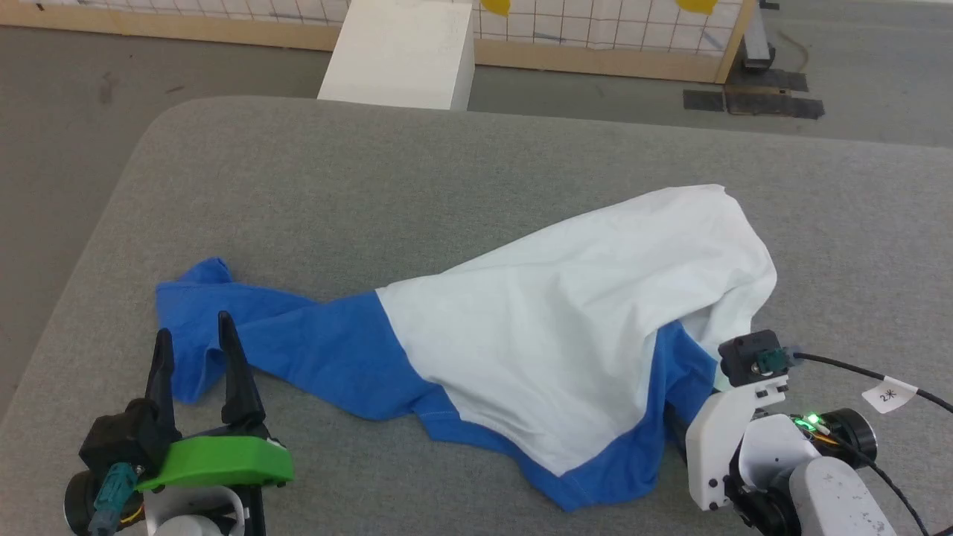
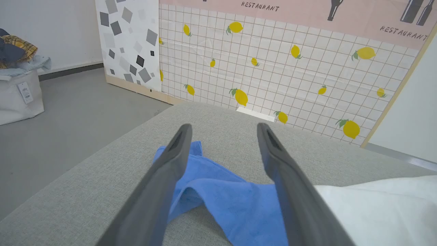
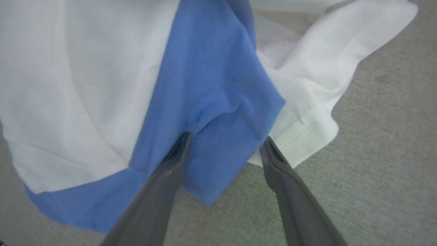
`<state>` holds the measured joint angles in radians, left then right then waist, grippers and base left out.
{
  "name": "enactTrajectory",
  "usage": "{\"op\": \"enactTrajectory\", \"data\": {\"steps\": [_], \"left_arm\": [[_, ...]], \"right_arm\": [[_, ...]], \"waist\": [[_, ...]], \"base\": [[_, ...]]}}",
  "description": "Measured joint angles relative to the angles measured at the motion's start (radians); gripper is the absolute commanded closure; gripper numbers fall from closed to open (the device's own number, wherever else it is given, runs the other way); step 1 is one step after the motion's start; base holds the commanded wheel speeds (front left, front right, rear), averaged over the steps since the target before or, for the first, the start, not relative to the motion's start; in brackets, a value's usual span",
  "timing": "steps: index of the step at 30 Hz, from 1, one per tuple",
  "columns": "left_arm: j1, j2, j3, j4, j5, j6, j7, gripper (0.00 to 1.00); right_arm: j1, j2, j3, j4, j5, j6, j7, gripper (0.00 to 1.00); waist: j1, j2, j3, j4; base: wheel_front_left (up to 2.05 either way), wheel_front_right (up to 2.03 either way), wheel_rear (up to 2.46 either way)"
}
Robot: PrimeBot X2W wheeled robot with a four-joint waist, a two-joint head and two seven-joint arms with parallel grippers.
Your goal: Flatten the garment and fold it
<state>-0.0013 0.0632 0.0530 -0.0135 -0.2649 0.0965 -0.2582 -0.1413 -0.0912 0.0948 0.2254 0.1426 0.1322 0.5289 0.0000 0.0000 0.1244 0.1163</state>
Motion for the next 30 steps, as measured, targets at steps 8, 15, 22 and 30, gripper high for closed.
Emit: {"op": "enactTrajectory", "data": {"steps": [8,15,22,30], "left_arm": [[-0.002,-0.007,0.016,0.005,0.003,-0.025,0.000,0.00],[-0.002,-0.008,0.001,0.010,-0.001,-0.026,0.000,0.00],[-0.006,-0.010,-0.019,0.023,-0.015,-0.025,0.000,0.00],[-0.022,-0.011,-0.041,0.041,-0.022,-0.025,0.000,0.00]], "right_arm": [[-0.023,0.000,-0.008,0.021,0.003,0.000,-0.005,1.00],[-0.021,-0.098,-0.074,-0.084,0.062,0.000,0.044,1.00],[-0.080,-0.271,-0.260,-0.120,0.024,0.000,0.128,1.00],[-0.156,-0.277,-0.326,0.069,-0.037,0.000,0.166,0.00]], "waist": [[0.0000,0.0000,0.019,0.015],[0.0000,0.0000,0.008,0.010],[0.0000,0.0000,0.016,0.004],[0.0000,0.0000,0.031,0.008]], "base": [[0.00,0.00,0.00],[0.00,0.00,0.00],[0.00,0.00,0.00],[0.00,0.00,0.00]]}}
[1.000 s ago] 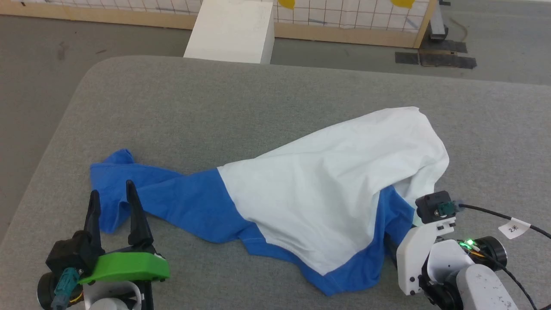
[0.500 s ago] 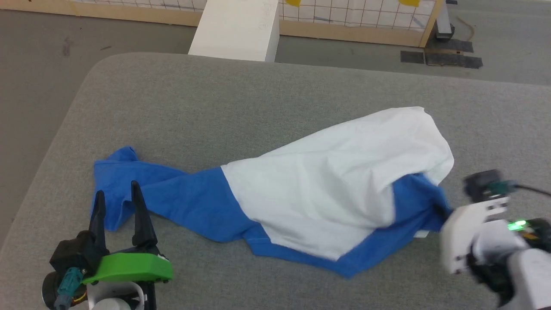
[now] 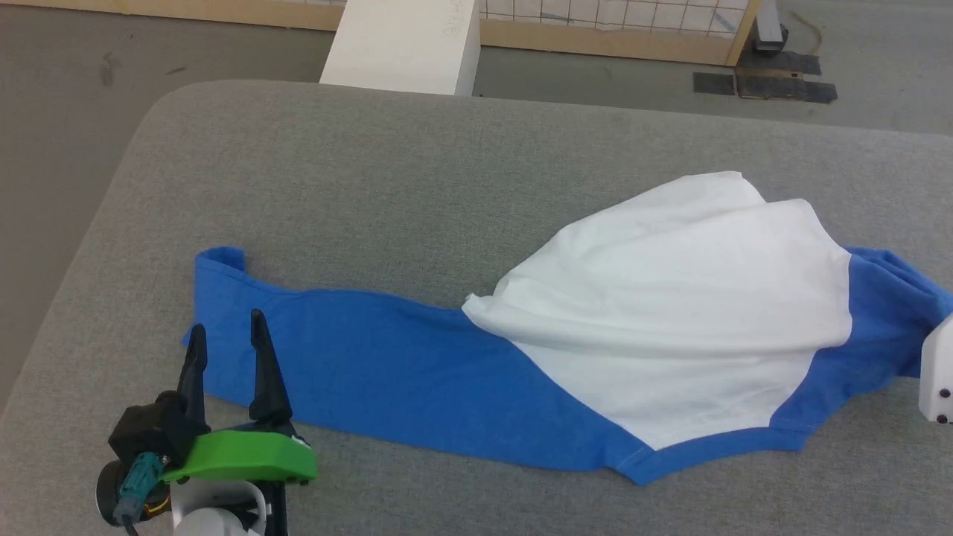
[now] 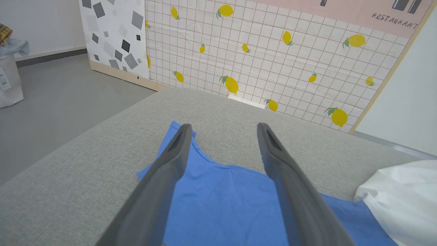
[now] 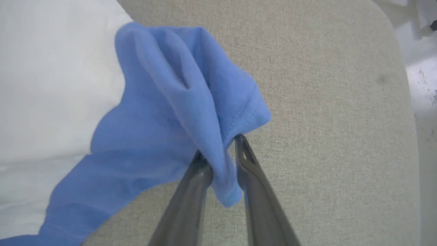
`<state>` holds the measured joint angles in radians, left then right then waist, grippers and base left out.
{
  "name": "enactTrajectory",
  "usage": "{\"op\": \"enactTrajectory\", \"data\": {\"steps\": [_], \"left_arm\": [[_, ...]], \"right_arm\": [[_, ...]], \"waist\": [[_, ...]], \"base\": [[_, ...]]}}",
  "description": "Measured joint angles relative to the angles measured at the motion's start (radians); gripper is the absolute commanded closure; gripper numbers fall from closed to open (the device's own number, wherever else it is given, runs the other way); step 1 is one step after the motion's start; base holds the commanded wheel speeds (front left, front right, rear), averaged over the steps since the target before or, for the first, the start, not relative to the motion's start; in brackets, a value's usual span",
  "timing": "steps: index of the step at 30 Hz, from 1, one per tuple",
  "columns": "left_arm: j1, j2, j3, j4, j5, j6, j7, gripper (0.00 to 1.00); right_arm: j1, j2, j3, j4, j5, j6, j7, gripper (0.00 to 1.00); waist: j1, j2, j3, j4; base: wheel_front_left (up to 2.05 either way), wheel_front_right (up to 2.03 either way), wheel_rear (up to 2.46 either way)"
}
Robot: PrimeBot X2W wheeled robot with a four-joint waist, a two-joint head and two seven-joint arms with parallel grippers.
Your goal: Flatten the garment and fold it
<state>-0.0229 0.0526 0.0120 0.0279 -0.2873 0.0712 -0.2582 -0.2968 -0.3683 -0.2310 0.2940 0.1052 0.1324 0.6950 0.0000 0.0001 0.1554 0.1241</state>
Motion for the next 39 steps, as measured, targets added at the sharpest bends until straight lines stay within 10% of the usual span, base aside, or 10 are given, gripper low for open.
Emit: {"op": "enactTrajectory", "data": {"steps": [25,39], "left_arm": [[0.011,0.000,-0.125,0.132,-0.108,-0.027,0.001,0.00],[-0.080,-0.004,-0.464,0.193,-0.297,0.121,0.664,0.00]], "right_arm": [[0.347,0.311,-0.146,-0.316,0.115,0.000,-0.257,0.00],[0.362,0.316,-0.145,-0.305,0.116,0.000,-0.266,0.00]], "waist": [[0.0000,0.0000,-0.109,-0.043],[0.0000,0.0000,-0.086,-0.048]], "base": [[0.00,0.00,0.00],[0.00,0.00,0.00]]}}
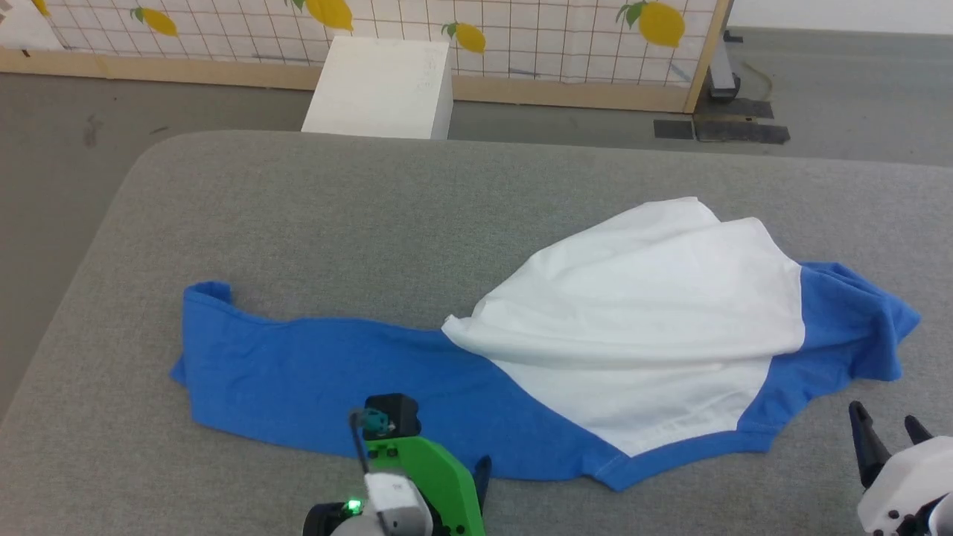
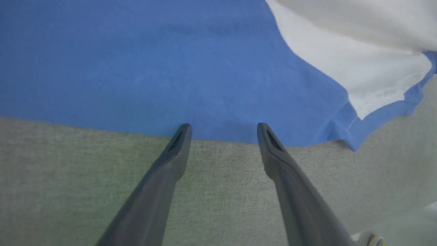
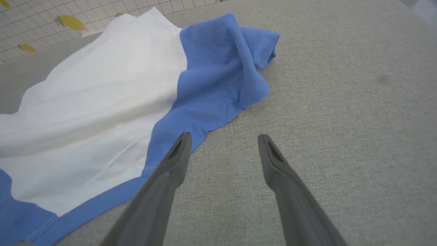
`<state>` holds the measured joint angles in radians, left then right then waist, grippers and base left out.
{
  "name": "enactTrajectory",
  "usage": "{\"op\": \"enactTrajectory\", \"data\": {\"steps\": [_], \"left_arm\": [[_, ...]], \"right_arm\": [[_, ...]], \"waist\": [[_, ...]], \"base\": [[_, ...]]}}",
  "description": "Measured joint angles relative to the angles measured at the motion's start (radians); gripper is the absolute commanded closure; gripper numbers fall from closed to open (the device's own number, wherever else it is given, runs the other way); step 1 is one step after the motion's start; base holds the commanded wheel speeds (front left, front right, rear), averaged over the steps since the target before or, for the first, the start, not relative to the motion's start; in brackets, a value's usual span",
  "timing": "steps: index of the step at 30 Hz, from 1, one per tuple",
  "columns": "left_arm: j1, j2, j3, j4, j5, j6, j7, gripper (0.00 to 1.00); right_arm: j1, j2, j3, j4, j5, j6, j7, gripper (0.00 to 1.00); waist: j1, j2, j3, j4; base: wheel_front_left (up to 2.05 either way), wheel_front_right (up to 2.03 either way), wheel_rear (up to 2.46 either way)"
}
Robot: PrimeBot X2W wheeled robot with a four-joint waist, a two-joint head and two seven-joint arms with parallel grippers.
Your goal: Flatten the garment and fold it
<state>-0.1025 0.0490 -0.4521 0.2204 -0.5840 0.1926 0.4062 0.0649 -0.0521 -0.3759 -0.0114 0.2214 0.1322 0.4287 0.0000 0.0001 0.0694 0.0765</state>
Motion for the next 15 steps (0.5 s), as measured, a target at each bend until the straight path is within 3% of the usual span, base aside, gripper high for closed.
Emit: {"op": "enactTrajectory", "data": {"steps": [4,7,14,15], "left_arm": [[-0.034,0.015,-0.035,0.021,0.029,0.035,0.085,0.00],[-0.055,0.017,-0.047,0.031,0.054,0.046,0.090,0.00],[-0.107,0.023,-0.109,0.083,0.100,0.048,0.134,0.00],[-0.115,0.024,-0.117,0.090,0.104,0.044,0.144,0.15]], "right_arm": [[-0.015,0.001,0.016,0.002,0.000,0.000,-0.008,0.00],[-0.020,0.001,0.018,0.001,0.009,0.000,-0.013,0.00],[-0.021,0.001,0.017,0.001,0.017,0.000,-0.016,0.00],[-0.022,0.001,0.016,0.001,0.017,0.000,-0.016,0.00]], "waist": [[0.0000,0.0000,0.015,-0.011],[0.0000,0.0000,0.028,-0.020],[0.0000,0.0000,0.058,-0.033],[0.0000,0.0000,0.061,-0.035]], "base": [[0.00,0.00,0.00],[0.00,0.00,0.00],[0.00,0.00,0.00],[0.00,0.00,0.00]]}}
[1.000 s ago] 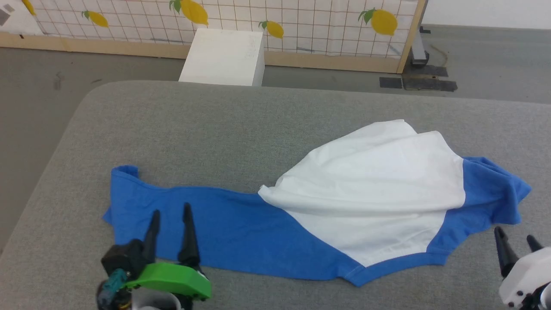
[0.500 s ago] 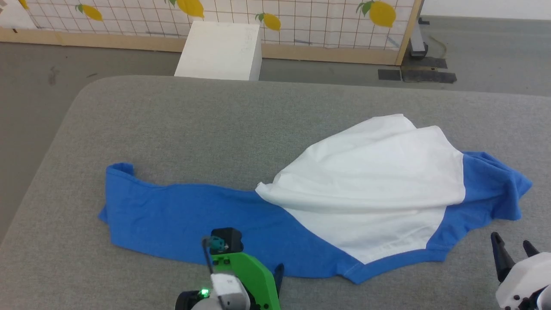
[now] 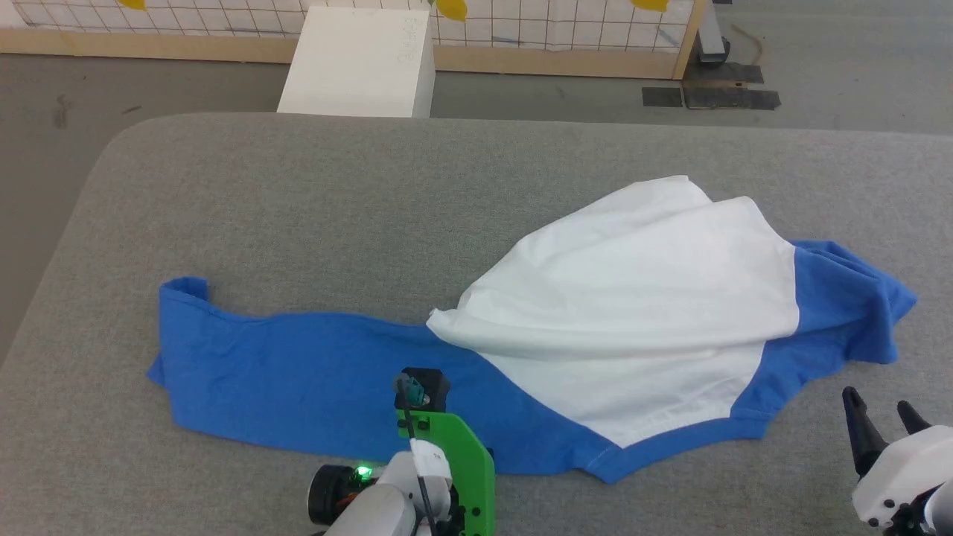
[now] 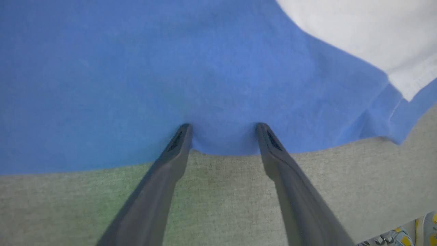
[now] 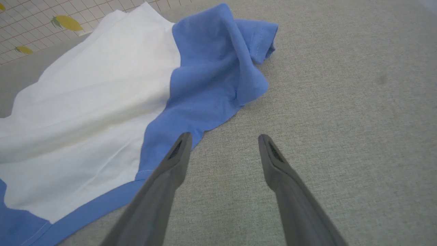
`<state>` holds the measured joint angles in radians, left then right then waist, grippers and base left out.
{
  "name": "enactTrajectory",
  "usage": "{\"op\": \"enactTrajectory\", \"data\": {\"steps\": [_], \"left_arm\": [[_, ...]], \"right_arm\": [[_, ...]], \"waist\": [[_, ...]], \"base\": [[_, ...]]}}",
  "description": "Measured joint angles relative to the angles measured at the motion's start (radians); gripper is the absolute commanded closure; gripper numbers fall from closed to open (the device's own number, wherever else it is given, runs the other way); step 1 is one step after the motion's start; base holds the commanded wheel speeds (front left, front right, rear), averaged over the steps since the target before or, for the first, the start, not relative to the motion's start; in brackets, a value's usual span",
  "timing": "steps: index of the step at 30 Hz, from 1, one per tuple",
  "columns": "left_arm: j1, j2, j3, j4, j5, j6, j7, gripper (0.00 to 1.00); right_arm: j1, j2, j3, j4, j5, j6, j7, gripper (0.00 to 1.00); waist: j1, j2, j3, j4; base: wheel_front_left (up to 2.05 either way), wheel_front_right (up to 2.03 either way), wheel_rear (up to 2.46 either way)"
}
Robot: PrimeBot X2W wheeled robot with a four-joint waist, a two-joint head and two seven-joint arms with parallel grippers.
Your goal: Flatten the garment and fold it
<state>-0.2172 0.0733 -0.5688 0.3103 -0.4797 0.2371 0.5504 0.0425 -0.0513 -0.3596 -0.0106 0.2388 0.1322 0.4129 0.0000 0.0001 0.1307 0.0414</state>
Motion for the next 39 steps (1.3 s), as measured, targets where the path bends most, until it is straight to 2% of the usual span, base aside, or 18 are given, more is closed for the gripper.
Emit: {"op": "enactTrajectory", "data": {"steps": [1,2,9,14,19,26,39], "left_arm": [[-0.004,0.001,-0.003,0.004,0.000,-0.001,0.002,0.54],[-0.009,0.003,-0.011,0.010,0.003,-0.007,0.005,1.00],[-0.030,0.002,-0.022,0.034,-0.008,-0.043,0.010,1.00],[-0.020,-0.001,0.009,0.023,-0.059,-0.044,-0.021,1.00],[0.028,-0.001,0.063,-0.061,-0.092,-0.028,-0.076,1.00],[0.076,0.022,0.081,-0.190,-0.102,-0.001,-0.092,1.00],[0.088,0.029,0.051,-0.254,-0.099,0.010,-0.063,1.00]], "right_arm": [[-0.001,0.000,0.000,-0.001,0.000,0.000,-0.001,0.00],[-0.002,0.000,-0.001,-0.001,0.000,0.000,-0.002,0.00],[-0.003,0.000,-0.001,0.000,0.000,0.000,-0.006,0.00],[-0.006,0.000,0.006,0.003,-0.016,0.000,0.002,0.00],[-0.055,-0.017,0.021,0.031,-0.110,0.000,0.097,0.00],[-0.185,-0.068,0.035,0.122,-0.160,0.000,0.208,0.00],[-0.313,-0.099,0.012,0.317,-0.217,0.000,0.201,0.00]], "waist": [[0.0000,0.0000,0.002,-0.001],[0.0000,0.0000,0.005,-0.003],[0.0000,0.0000,0.014,-0.002],[0.0000,0.0000,0.016,0.005],[0.0000,0.0000,0.019,0.002],[0.0000,0.0000,0.037,0.015],[0.0000,0.0000,0.100,0.047]], "base": [[0.00,0.00,0.00],[0.00,0.00,0.00],[0.00,0.00,0.00],[0.00,0.00,0.00],[0.00,0.00,0.00],[0.00,0.00,0.00],[0.00,0.00,0.00]]}}
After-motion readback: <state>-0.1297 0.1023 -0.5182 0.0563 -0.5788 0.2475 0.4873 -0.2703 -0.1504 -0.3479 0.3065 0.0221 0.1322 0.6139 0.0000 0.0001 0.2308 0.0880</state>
